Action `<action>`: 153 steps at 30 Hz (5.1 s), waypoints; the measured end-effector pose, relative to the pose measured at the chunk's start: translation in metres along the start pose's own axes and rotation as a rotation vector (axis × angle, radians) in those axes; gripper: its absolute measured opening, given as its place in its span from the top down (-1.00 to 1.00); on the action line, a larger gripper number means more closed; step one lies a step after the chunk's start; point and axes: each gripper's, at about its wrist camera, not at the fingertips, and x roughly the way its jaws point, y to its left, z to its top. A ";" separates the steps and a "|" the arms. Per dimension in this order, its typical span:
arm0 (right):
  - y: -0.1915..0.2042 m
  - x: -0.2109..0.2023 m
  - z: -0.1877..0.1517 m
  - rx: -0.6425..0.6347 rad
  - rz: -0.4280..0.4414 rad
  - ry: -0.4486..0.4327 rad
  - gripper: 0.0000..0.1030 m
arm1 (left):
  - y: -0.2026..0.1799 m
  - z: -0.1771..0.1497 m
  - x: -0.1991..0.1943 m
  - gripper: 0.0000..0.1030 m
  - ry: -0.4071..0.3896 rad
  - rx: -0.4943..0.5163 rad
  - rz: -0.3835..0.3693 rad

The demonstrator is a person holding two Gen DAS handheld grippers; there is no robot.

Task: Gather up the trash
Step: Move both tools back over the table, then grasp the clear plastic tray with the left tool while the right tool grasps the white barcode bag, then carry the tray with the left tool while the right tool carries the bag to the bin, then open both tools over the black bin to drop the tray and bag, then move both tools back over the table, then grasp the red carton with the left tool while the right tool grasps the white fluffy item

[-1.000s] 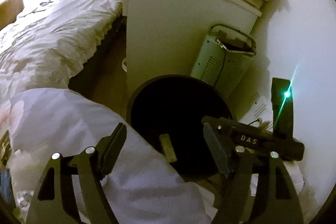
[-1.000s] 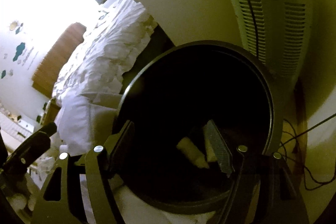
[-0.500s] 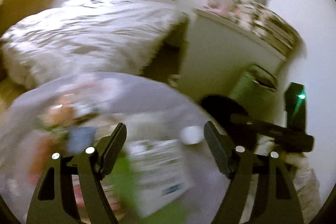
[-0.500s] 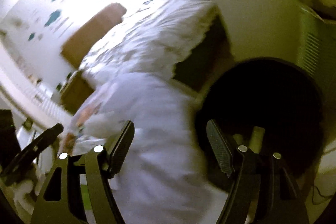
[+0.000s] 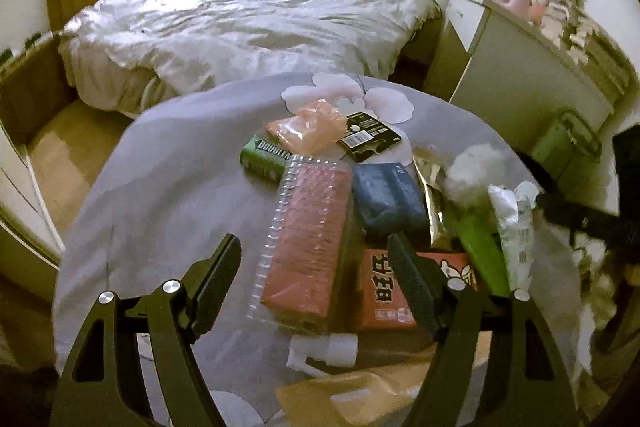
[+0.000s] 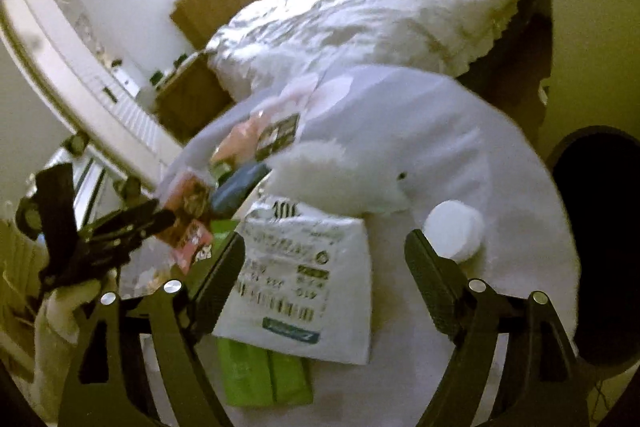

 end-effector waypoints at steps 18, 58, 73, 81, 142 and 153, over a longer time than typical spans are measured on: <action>0.033 0.015 -0.005 -0.078 -0.040 0.023 -0.09 | -0.004 0.012 -0.045 0.19 -0.131 -0.028 -0.060; -0.155 -0.180 -0.016 0.276 -0.307 -0.480 -0.06 | -0.279 0.050 0.002 0.26 -0.177 0.268 -0.413; -0.216 -0.173 -0.037 0.393 -0.363 -0.470 -0.06 | -0.335 0.050 0.047 0.26 -0.111 0.323 -0.446; -0.234 -0.163 -0.043 0.430 -0.377 -0.445 -0.06 | -0.348 0.045 0.067 0.26 -0.072 0.339 -0.446; -0.008 -0.018 0.037 -0.031 -0.108 -0.134 -0.49 | -0.040 0.003 -0.026 -0.62 -0.160 -0.046 0.051; 0.022 0.065 0.050 -0.093 -0.179 0.036 -0.49 | 0.004 -0.014 0.006 -0.08 -0.052 -0.055 0.023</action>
